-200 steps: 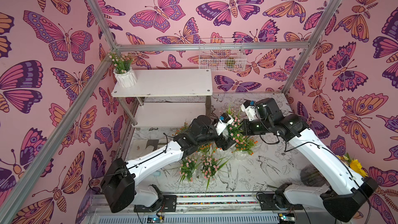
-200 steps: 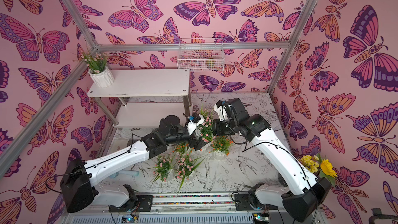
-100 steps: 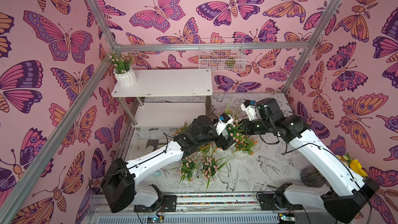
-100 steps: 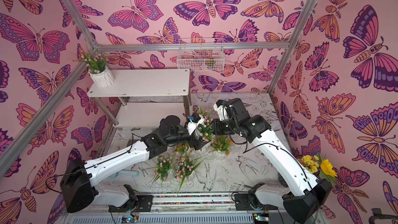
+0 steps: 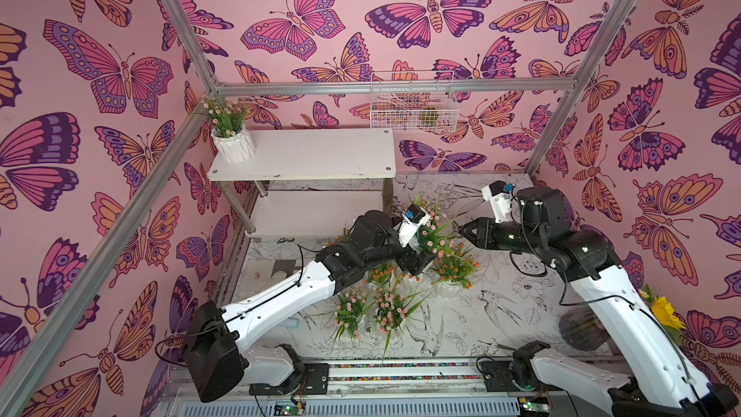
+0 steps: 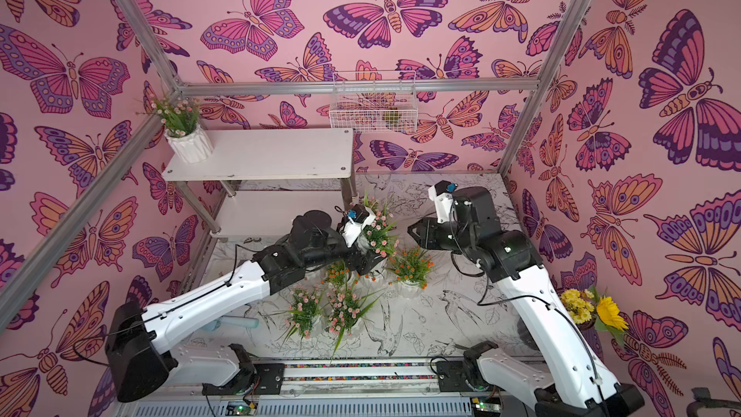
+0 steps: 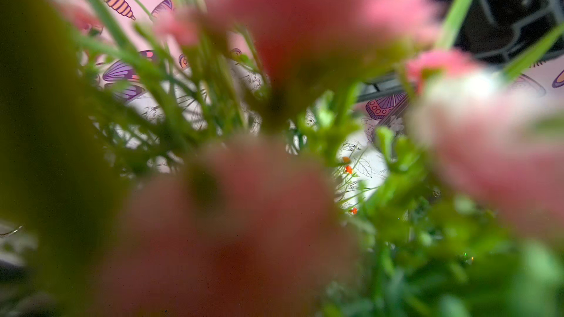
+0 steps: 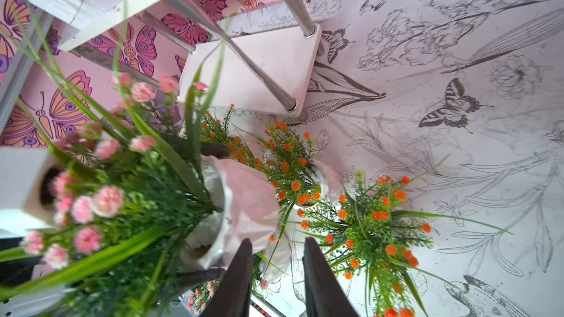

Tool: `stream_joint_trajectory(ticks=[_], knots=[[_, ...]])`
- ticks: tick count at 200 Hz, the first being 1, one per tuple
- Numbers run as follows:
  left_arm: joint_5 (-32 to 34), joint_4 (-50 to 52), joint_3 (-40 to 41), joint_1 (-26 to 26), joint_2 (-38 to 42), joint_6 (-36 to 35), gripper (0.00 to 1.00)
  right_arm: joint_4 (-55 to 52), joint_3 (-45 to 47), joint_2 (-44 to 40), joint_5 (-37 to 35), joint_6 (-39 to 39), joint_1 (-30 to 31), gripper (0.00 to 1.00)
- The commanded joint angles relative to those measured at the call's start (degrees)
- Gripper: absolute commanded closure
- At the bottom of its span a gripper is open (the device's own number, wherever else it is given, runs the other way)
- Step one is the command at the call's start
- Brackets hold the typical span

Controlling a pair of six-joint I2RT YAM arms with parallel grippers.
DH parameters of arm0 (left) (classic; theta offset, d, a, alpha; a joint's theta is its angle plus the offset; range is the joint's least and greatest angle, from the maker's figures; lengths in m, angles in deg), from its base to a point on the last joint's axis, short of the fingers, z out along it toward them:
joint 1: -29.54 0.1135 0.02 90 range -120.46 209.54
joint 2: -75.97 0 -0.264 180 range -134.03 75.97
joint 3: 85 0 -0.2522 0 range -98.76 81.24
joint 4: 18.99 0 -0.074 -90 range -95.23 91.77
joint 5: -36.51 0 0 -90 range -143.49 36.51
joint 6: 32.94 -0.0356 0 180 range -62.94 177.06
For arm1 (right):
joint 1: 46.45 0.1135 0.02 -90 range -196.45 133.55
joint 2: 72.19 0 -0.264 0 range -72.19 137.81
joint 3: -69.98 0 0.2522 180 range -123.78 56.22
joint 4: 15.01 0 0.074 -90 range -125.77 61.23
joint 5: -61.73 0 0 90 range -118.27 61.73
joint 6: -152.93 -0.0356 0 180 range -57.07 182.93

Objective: Place the baby's breath potted plants on the rack by color
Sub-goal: Place the baby's breath potted plant on the rack.

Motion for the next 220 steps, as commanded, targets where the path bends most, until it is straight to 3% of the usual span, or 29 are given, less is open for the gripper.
stream_joint_trajectory(ticks=[1, 57, 143, 220], knots=[[2.7, 1.8, -4.6, 0.8, 2.4, -0.7, 0.47, 0.5, 3.2, -2.3, -1.1, -0.3, -2.1, 0.69], [5.9, 7.8, -12.6, 3.7, 1.9, -0.7, 0.47, 4.3, 10.8, -5.0, 0.1, -2.6, -3.2, 0.69], [7.0, 11.5, -24.4, 11.1, -0.9, -0.5, 0.47, 7.0, 14.4, -4.4, 2.0, -3.7, -3.1, 0.69], [5.6, 12.2, -34.9, 18.8, -8.1, -0.2, 0.49, 8.2, 16.4, -4.6, 2.7, -4.5, -3.2, 0.69]])
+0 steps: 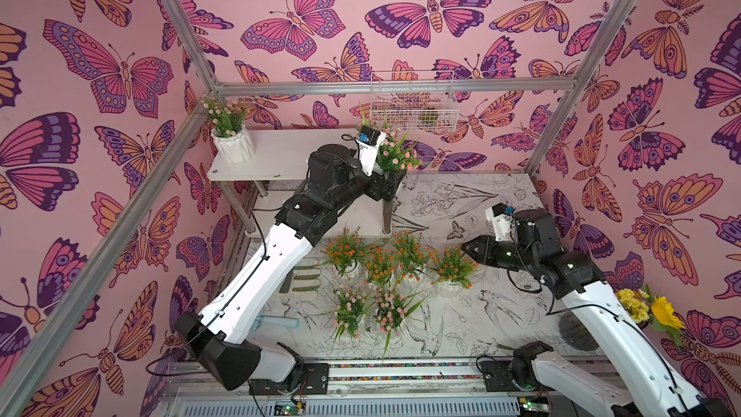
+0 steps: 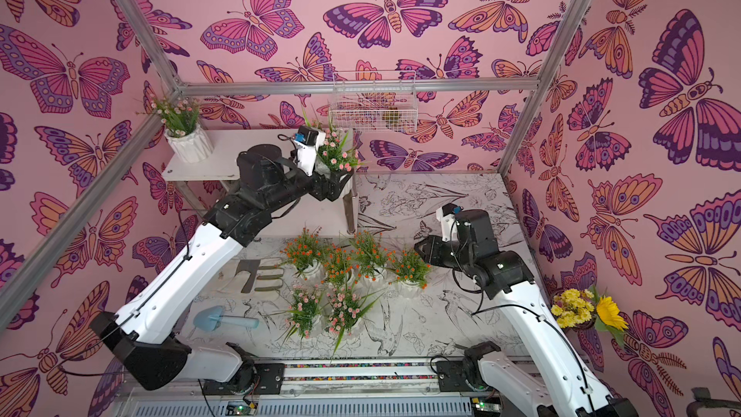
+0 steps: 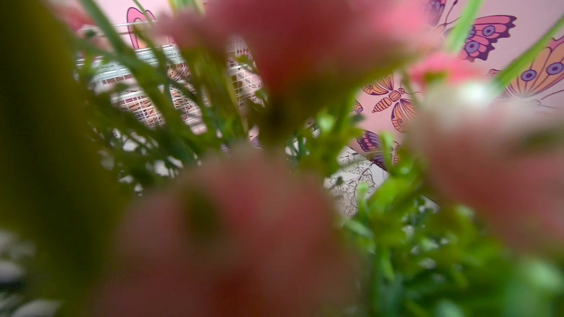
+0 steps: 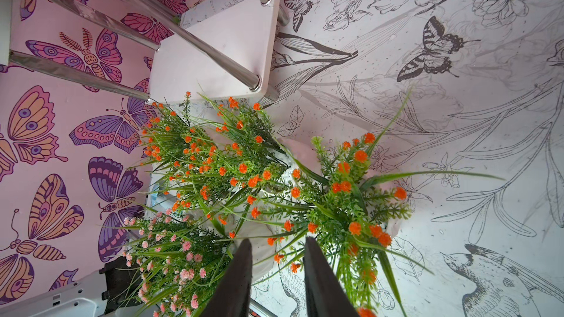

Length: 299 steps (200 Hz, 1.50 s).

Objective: Place the baby's breath potted plants on the rack by color
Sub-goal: Place the baby's breath potted plant on the rack.

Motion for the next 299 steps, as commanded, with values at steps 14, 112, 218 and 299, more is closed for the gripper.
stream_joint_trajectory(ticks=[14, 112, 218, 299], knots=[[-0.1, -2.1, -5.9, 3.3, -2.9, 0.7, 0.49, 0.9, 0.7, -0.1, 1.1, -0.7, -0.4, 0.69], [9.1, -4.0, -13.3, 12.8, -10.7, 6.4, 0.52, 1.3, 1.2, 0.2, 1.2, -1.0, -0.3, 0.69], [12.9, -4.7, -12.9, 23.7, -12.3, 9.3, 0.53, 2.8, 3.0, 0.2, 1.3, -1.4, -0.3, 0.69], [19.7, -5.0, -12.5, 28.2, -13.1, 8.4, 0.53, 4.2, 3.9, 0.9, 1.9, -1.1, -0.4, 0.69]])
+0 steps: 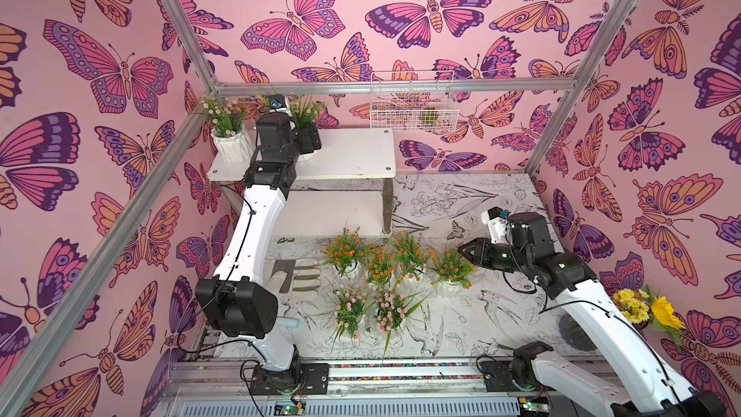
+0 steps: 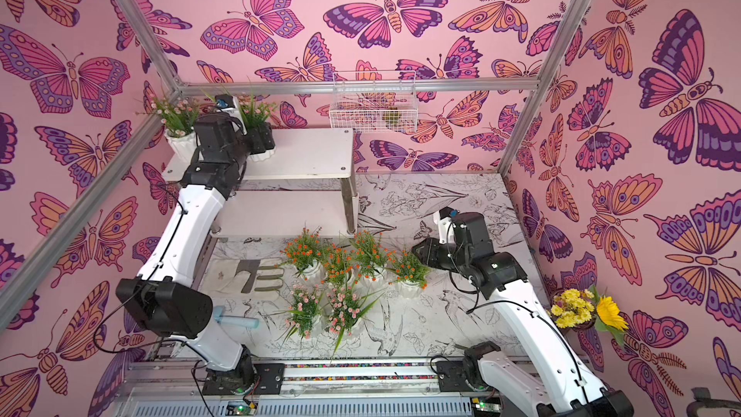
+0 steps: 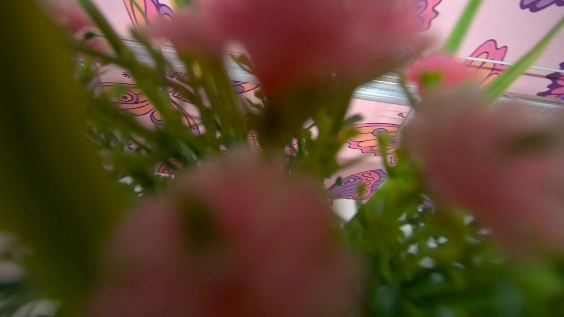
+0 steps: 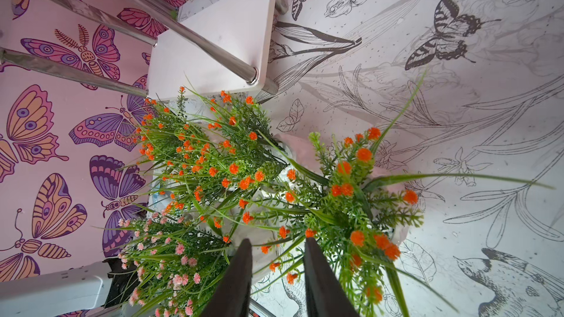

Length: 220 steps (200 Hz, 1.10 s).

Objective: Place the baby's breath potted plants on the rack by color
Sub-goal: Place the baby's breath potted plant on the rack.

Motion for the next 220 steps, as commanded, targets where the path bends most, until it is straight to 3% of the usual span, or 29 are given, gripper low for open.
stream_joint_trajectory(ticks=[1, 121, 152, 195, 220], knots=[[3.5, -4.8, -0.9, 1.4, 0.1, -0.2, 0.53, 0.8, 0.3, 0.2, 0.5, -0.2, -0.4, 0.69], [9.7, -5.2, -0.2, 3.0, -1.4, -1.6, 0.52, 1.0, 0.3, 0.5, 0.5, -0.1, -0.3, 0.69], [9.1, -5.6, 0.9, 3.0, -1.0, -1.2, 0.39, 1.0, 0.6, 0.2, 0.4, -0.1, -0.3, 0.69], [9.3, -7.5, 3.7, 3.0, 0.7, -0.4, 0.01, 0.5, 1.1, -1.0, 0.0, -0.1, -0.3, 0.69], [9.2, -7.5, 4.0, 3.0, 1.2, -0.4, 0.0, 0.3, 1.5, -1.7, 0.0, -0.2, -0.3, 0.69]])
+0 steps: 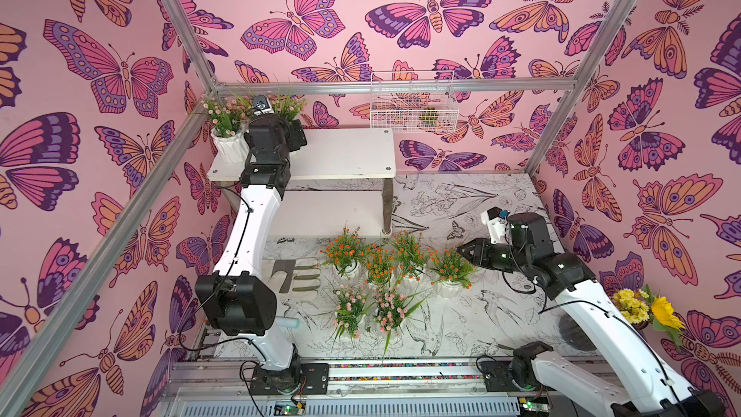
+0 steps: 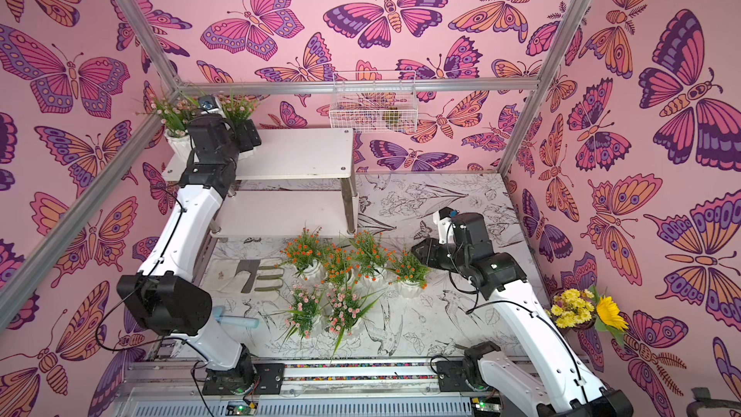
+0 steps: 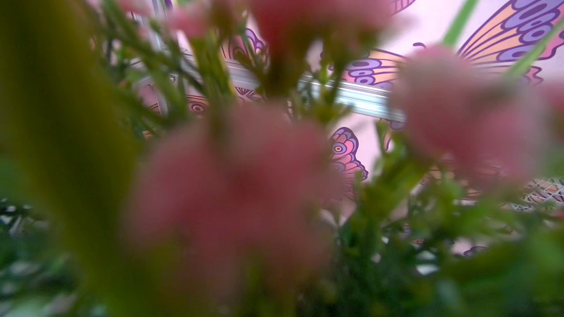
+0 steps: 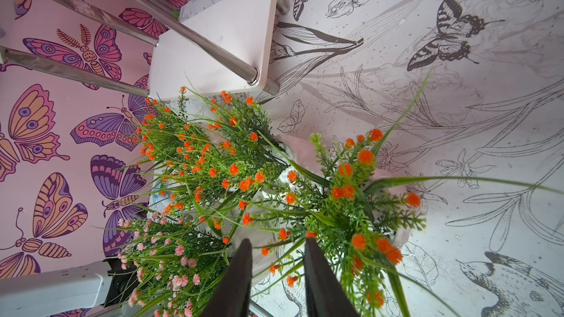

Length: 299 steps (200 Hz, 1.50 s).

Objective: Place the baby's breath potted plants on the rack by color
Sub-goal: Place the baby's breath potted plant on the rack.

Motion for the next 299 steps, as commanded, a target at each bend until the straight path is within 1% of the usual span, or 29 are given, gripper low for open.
stream_joint_trajectory(ticks=[1, 118, 177, 194, 212, 215, 230, 260, 285, 299], knots=[[0.7, -1.4, 1.3, 0.5, 2.2, 0.0, 0.0, -0.5, 0.7, -1.2, -0.3, -0.2, -0.3, 0.69], [-3.3, -1.9, 6.5, 0.5, 9.9, 0.8, 0.0, -0.8, 1.0, -2.8, -0.3, -0.1, -0.4, 0.69], [-7.4, -1.9, 15.3, -0.3, 18.2, 3.9, 0.0, -2.1, 0.7, -3.3, -0.7, 0.9, -0.3, 0.69], [-8.6, -2.3, 18.7, -1.3, 21.3, 4.7, 0.0, -2.9, 0.7, -3.6, -0.7, 1.4, -0.3, 0.68], [-9.2, -2.6, 22.0, -3.5, 23.2, 4.8, 0.0, -3.7, 0.7, -3.9, -0.5, 1.7, 0.2, 0.68], [-9.2, -2.5, 22.5, -4.0, 25.2, 4.6, 0.0, -3.9, 0.7, -3.9, -0.5, 1.8, 0.3, 0.68], [-9.2, -2.6, 24.8, -6.5, 27.5, 4.2, 0.0, -4.5, 0.6, -4.2, -1.4, 2.1, 1.9, 0.68], [-8.5, -2.5, 29.9, -12.2, 31.8, 3.7, 0.0, -5.8, 0.7, -4.7, -5.8, 1.5, 7.8, 0.68], [-8.7, -2.1, 35.0, -17.8, 35.5, 3.6, 0.0, -4.5, 2.4, -5.4, -10.3, -1.2, 14.7, 0.68], [-9.1, -1.7, 38.1, -20.5, 37.3, 4.1, 0.0, -3.4, 3.5, -5.7, -14.0, -3.3, 20.2, 0.68]])
